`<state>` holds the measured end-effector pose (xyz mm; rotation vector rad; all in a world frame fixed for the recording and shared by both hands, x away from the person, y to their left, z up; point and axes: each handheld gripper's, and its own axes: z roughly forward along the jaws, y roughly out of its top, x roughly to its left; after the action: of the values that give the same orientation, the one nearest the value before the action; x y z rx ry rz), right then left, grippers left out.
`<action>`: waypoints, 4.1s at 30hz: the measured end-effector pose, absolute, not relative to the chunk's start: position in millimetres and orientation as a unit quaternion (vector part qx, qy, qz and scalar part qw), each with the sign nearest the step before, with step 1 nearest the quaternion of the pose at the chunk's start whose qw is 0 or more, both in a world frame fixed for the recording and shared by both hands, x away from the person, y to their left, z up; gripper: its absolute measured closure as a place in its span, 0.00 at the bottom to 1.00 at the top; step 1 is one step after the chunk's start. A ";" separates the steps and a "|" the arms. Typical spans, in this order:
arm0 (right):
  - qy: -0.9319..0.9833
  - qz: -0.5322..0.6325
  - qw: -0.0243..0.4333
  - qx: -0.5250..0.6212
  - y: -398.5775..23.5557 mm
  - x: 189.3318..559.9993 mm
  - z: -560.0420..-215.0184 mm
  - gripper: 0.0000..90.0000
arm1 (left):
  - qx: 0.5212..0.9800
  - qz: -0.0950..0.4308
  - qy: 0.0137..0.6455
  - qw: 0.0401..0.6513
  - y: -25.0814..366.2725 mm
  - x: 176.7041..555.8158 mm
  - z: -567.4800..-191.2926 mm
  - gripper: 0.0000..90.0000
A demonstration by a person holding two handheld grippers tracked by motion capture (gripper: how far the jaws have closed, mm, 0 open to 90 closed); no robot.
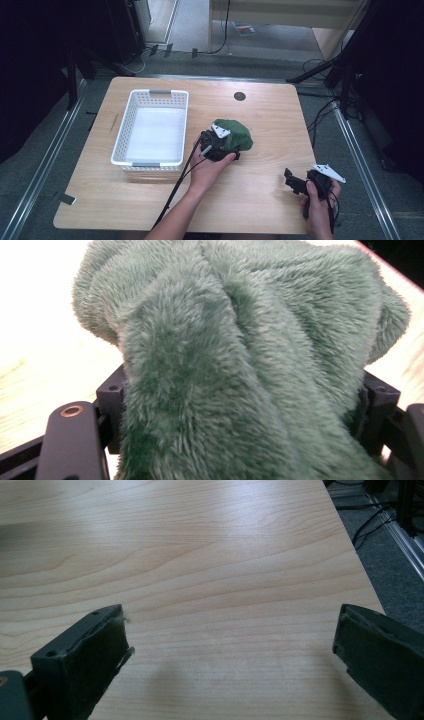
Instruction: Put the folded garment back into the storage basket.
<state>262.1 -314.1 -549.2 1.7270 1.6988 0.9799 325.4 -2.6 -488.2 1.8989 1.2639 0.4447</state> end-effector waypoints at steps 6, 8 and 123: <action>0.628 0.362 0.261 0.638 -313.7 262.1 -549.2 0.01 | 0.743 0.178 0.498 0.410 6.7 321.7 -475.1 0.25; 0.628 0.361 0.261 0.638 -313.7 262.1 -549.1 0.01 | 0.741 0.181 0.499 0.412 10.9 321.2 -471.1 0.25; 0.627 0.360 0.263 0.638 -313.2 262.0 -549.2 0.01 | 0.688 0.214 0.598 0.350 210.0 363.6 -463.2 0.09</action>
<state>262.0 -313.2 -549.2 1.7258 1.6965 0.9730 363.6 210.0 -463.2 1.7815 1.5497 0.5552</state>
